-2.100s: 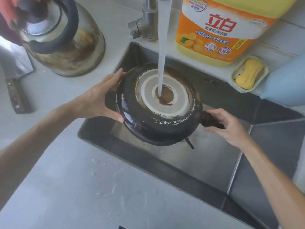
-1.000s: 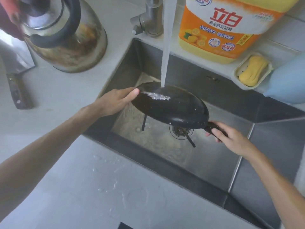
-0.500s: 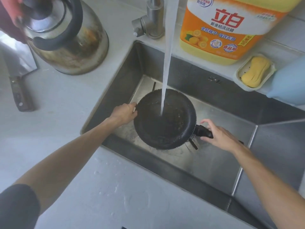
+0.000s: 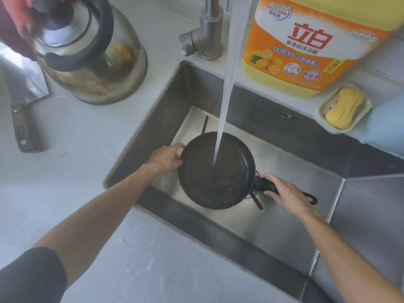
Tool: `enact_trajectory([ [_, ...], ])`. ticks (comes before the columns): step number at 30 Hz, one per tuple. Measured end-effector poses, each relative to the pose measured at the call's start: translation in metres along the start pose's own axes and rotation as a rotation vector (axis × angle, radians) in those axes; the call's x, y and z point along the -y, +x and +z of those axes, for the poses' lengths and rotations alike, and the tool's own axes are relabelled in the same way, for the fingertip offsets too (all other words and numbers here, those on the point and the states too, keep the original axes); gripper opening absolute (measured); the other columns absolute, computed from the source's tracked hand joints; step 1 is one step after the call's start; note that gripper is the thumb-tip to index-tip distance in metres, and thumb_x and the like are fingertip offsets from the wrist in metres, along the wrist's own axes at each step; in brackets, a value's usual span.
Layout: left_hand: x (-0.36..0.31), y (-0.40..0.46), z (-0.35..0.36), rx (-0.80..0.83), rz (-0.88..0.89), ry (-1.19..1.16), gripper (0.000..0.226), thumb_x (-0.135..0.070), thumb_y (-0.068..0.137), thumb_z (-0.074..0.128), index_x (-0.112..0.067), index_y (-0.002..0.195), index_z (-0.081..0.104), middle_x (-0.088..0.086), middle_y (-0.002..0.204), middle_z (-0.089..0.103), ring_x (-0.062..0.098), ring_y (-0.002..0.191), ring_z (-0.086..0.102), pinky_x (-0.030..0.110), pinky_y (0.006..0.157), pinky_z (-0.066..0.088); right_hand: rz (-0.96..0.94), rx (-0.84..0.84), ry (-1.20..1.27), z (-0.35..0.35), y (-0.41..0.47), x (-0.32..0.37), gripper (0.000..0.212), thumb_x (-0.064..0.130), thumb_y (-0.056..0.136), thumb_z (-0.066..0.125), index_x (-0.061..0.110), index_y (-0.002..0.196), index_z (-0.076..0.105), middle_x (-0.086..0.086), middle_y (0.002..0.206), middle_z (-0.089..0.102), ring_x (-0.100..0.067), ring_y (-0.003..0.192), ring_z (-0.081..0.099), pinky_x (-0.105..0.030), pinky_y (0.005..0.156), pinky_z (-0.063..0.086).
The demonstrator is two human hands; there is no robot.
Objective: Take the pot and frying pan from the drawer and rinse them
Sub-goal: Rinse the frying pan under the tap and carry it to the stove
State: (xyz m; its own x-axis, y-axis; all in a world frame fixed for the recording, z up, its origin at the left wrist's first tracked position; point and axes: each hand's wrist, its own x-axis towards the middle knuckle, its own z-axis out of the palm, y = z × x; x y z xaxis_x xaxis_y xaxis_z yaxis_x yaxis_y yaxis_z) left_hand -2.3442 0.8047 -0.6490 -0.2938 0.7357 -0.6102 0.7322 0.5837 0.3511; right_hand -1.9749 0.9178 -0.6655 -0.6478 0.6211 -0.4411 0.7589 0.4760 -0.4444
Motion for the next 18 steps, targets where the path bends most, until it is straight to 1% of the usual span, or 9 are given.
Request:
enact_trajectory([
  [1, -0.003, -0.004, -0.006, -0.036, 0.03, -0.07, 0.047, -0.031, 0.085, 0.062, -0.037, 0.129, 0.046, -0.007, 0.11, 0.07, 0.017, 0.094, 0.064, 0.03, 0.08, 0.044, -0.003, -0.02, 0.008, -0.001, -0.001, 0.001, 0.047, 0.023, 0.083, 0.069, 0.033, 0.123, 0.047, 0.006, 0.108, 0.068, -0.025, 0.086, 0.064, -0.028, 0.067, 0.039],
  [2, -0.007, -0.008, -0.014, -0.102, 0.095, -0.172, 0.044, -0.034, 0.083, 0.066, -0.039, 0.124, 0.05, -0.01, 0.108, 0.069, 0.011, 0.082, 0.062, 0.028, 0.077, 0.044, -0.007, -0.034, 0.021, -0.002, -0.001, 0.001, 0.047, 0.022, 0.082, 0.071, 0.032, 0.122, 0.049, 0.006, 0.106, 0.068, -0.023, 0.087, 0.064, -0.027, 0.068, 0.04],
  [4, -0.021, -0.018, -0.038, -0.282, 0.308, -0.401, 0.041, -0.033, 0.081, 0.071, -0.04, 0.118, 0.055, -0.013, 0.104, 0.068, 0.004, 0.062, 0.054, 0.022, 0.069, 0.044, -0.012, -0.04, 0.038, -0.003, -0.001, 0.002, 0.046, 0.021, 0.08, 0.073, 0.032, 0.12, 0.053, 0.008, 0.105, 0.066, -0.022, 0.089, 0.063, -0.029, 0.071, 0.044],
  [5, -0.028, -0.024, -0.054, -0.372, 0.413, -0.483, 0.041, -0.034, 0.081, 0.072, -0.039, 0.118, 0.056, -0.014, 0.102, 0.069, 0.004, 0.06, 0.053, 0.018, 0.068, 0.045, -0.004, -0.039, 0.04, -0.004, -0.002, 0.003, 0.046, 0.021, 0.08, 0.073, 0.032, 0.12, 0.053, 0.008, 0.105, 0.066, -0.021, 0.09, 0.063, -0.03, 0.072, 0.046],
  [7, -0.043, -0.031, -0.089, -0.531, 0.537, -0.595, 0.042, -0.037, 0.08, 0.071, -0.04, 0.119, 0.055, -0.014, 0.101, 0.07, 0.005, 0.058, 0.052, 0.013, 0.064, 0.044, 0.016, -0.04, 0.041, -0.004, -0.001, 0.006, 0.045, 0.021, 0.081, 0.072, 0.032, 0.12, 0.053, 0.01, 0.103, 0.065, -0.02, 0.09, 0.063, -0.03, 0.07, 0.045],
  [9, -0.057, -0.031, -0.12, -0.65, 0.583, -0.665, 0.04, -0.035, 0.081, 0.071, -0.04, 0.118, 0.056, -0.012, 0.099, 0.071, 0.008, 0.056, 0.048, 0.012, 0.06, 0.042, 0.036, -0.045, 0.054, -0.003, -0.002, 0.006, 0.045, 0.021, 0.081, 0.072, 0.033, 0.119, 0.054, 0.011, 0.102, 0.066, -0.019, 0.089, 0.063, -0.028, 0.068, 0.042],
  [11, -0.066, -0.024, -0.144, -0.724, 0.599, -0.663, 0.037, -0.03, 0.082, 0.07, -0.036, 0.117, 0.059, -0.01, 0.093, 0.071, 0.008, 0.055, 0.045, 0.013, 0.059, 0.04, 0.048, -0.049, 0.071, -0.002, -0.003, 0.007, 0.044, 0.022, 0.08, 0.072, 0.034, 0.118, 0.054, 0.012, 0.1, 0.066, -0.017, 0.087, 0.064, -0.027, 0.066, 0.04],
  [14, -0.071, -0.007, -0.162, -0.72, 0.585, -0.637, 0.034, -0.024, 0.082, 0.07, -0.028, 0.115, 0.062, -0.011, 0.08, 0.066, 0.008, 0.053, 0.037, 0.016, 0.056, 0.036, 0.058, -0.051, 0.072, -0.001, -0.002, 0.007, 0.044, 0.023, 0.08, 0.073, 0.037, 0.117, 0.053, 0.015, 0.098, 0.066, -0.016, 0.087, 0.065, -0.026, 0.065, 0.039],
  [18, -0.066, 0.006, -0.159, -0.713, 0.537, -0.713, 0.025, -0.024, 0.083, 0.071, -0.024, 0.108, 0.069, -0.008, 0.079, 0.066, 0.009, 0.056, 0.037, 0.022, 0.056, 0.035, 0.067, -0.045, 0.08, 0.001, -0.001, 0.004, 0.046, 0.021, 0.079, 0.074, 0.037, 0.117, 0.054, 0.013, 0.101, 0.068, -0.018, 0.088, 0.066, -0.028, 0.068, 0.045],
])
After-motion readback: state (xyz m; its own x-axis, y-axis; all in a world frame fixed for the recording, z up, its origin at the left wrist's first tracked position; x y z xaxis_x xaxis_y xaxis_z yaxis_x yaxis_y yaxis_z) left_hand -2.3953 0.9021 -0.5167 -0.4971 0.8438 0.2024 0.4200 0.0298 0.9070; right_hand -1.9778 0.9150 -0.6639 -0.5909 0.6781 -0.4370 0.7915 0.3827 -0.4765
